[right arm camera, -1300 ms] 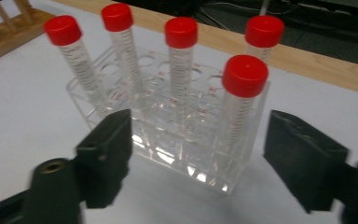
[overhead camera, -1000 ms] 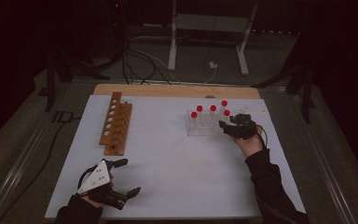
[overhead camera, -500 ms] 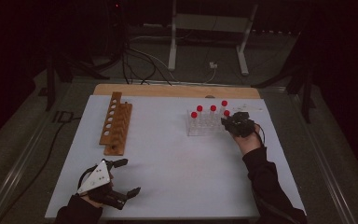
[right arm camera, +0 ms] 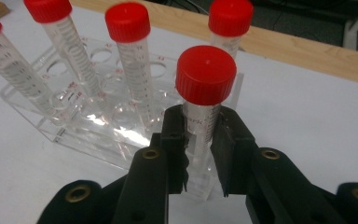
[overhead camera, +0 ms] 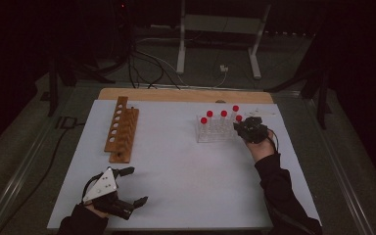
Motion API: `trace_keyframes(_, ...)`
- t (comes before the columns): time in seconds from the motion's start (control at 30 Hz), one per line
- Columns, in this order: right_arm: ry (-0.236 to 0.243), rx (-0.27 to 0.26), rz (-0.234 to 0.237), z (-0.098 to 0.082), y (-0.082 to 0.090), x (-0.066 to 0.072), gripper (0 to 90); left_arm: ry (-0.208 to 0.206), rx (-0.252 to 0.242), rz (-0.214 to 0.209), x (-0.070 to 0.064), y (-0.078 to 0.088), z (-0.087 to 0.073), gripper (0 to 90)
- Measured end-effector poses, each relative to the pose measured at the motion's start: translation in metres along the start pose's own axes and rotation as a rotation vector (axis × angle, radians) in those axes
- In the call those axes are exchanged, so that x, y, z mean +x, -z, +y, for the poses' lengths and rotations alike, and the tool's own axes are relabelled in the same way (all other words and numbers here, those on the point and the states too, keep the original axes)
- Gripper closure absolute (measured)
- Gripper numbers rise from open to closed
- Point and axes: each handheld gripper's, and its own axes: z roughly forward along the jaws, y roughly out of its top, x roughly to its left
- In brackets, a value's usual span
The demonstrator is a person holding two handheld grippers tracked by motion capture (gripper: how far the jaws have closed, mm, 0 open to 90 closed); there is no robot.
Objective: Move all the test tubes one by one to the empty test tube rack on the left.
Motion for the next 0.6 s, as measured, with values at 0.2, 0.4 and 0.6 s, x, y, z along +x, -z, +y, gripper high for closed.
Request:
trace_keyframes(0.2, 0.001, -0.037, -0.001, 0.005, 0.011, 0.0, 74.6, 0.008, 0.0, 0.003, 0.001, 0.001, 0.0, 0.3)
trace_keyframes(0.4, 0.006, -0.058, -0.004, 0.009, 0.019, 0.0, 74.6, 0.007, -0.007, 0.007, 0.001, 0.001, 0.0, 0.3)
trace_keyframes(0.6, 0.011, -0.087, -0.011, 0.015, 0.029, 0.0, 74.6, 0.007, -0.001, -0.001, 0.001, 0.0, -0.001, 0.3)
